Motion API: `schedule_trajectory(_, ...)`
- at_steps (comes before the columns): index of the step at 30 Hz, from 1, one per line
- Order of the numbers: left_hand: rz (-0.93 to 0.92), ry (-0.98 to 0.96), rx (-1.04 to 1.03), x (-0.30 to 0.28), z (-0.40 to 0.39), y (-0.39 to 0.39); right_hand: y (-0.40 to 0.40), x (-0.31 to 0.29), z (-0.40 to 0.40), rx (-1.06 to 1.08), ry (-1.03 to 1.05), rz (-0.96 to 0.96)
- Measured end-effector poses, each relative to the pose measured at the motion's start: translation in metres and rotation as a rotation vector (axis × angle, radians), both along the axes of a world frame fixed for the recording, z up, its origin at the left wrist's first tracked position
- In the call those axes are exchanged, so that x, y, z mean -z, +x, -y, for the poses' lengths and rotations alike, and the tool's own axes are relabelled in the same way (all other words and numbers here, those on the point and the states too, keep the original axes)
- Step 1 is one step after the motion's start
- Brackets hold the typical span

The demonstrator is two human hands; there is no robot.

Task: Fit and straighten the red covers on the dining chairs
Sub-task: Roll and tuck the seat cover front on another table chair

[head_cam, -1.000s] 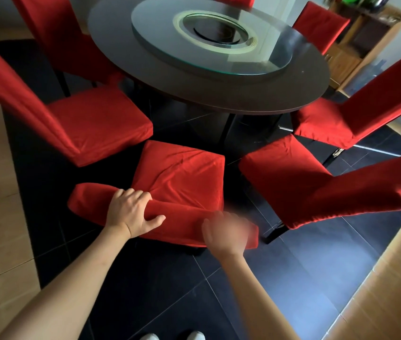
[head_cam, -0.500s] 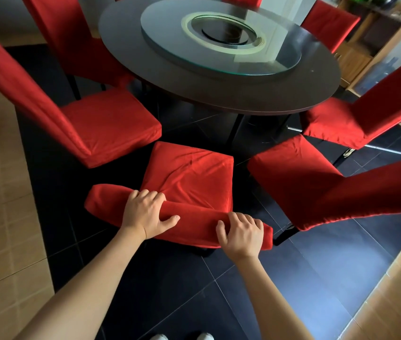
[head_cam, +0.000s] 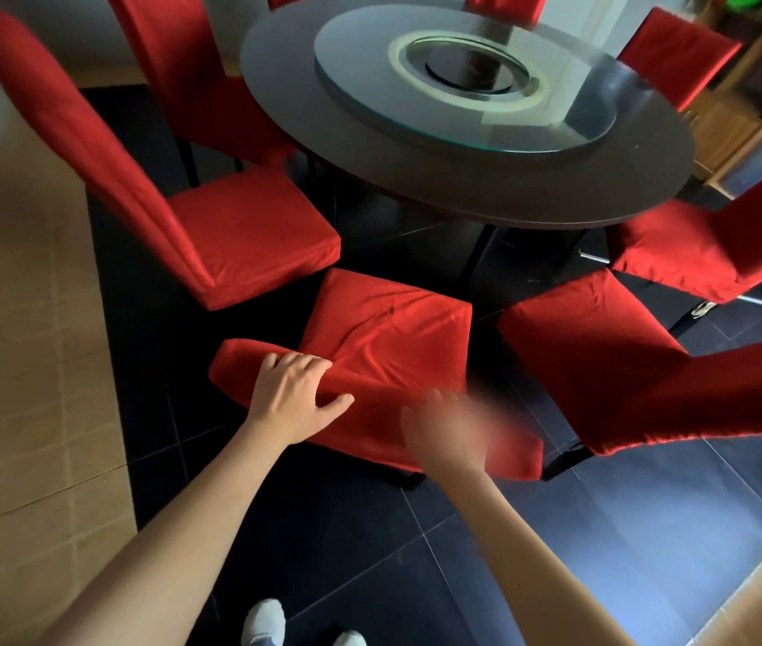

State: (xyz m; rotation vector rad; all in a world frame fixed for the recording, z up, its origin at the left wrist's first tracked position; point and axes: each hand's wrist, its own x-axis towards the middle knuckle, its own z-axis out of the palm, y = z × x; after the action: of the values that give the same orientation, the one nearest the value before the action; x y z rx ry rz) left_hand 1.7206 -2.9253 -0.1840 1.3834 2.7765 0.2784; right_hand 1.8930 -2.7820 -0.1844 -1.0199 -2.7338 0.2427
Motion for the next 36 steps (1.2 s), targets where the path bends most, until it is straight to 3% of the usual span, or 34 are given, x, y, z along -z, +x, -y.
schedule_trajectory(10, -0.044, 0.057, -0.281, -0.046, 0.120, -0.122, -0.146, -0.037, 0.061, -0.191, 0.006, -0.097)
schedule_trajectory(17, -0.085, 0.134, -0.293, -0.079, 0.194, -0.263, -0.301, -0.063, 0.139, -0.189, -0.001, -0.221)
schedule_trajectory(28, -0.158, 0.212, -0.269, -0.102, 0.244, -0.438, -0.484, -0.088, 0.204, -0.206, -0.014, -0.265)
schedule_trajectory(36, -0.181, 0.274, -0.185, -0.109, 0.217, -0.580, -0.630, -0.110, 0.187, -0.123, -0.019, -0.332)
